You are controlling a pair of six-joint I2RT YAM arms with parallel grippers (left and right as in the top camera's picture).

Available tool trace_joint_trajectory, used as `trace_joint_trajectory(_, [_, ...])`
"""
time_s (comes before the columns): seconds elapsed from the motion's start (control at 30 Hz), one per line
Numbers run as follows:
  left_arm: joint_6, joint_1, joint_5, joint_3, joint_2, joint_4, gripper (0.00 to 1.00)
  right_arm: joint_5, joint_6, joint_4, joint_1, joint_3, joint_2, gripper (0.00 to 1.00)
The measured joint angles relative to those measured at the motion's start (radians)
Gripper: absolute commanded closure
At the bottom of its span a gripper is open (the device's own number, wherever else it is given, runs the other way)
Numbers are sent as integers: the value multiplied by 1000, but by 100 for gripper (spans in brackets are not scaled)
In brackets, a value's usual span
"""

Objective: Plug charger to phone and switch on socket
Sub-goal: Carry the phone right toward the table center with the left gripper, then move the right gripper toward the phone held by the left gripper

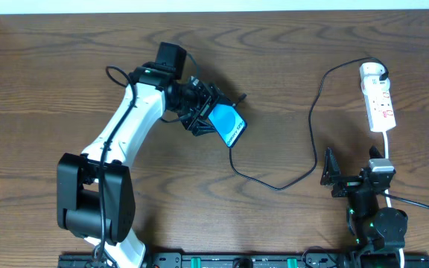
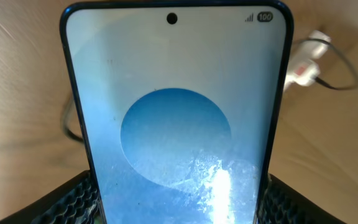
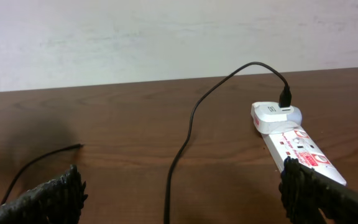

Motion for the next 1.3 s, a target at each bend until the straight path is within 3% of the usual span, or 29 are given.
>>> trace_joint_trajectory(0.27, [-143, 47, 151, 0, 0, 6, 33, 0, 0, 0, 0, 0, 0, 1])
trace_joint_trajectory(0.63, [-292, 63, 180, 0, 0, 60, 33, 0, 0, 0, 0, 0, 0, 1])
trace_joint_trajectory(1.3, [-335, 63, 183, 0, 0, 89, 33, -150, 28, 15, 0, 0, 30, 1])
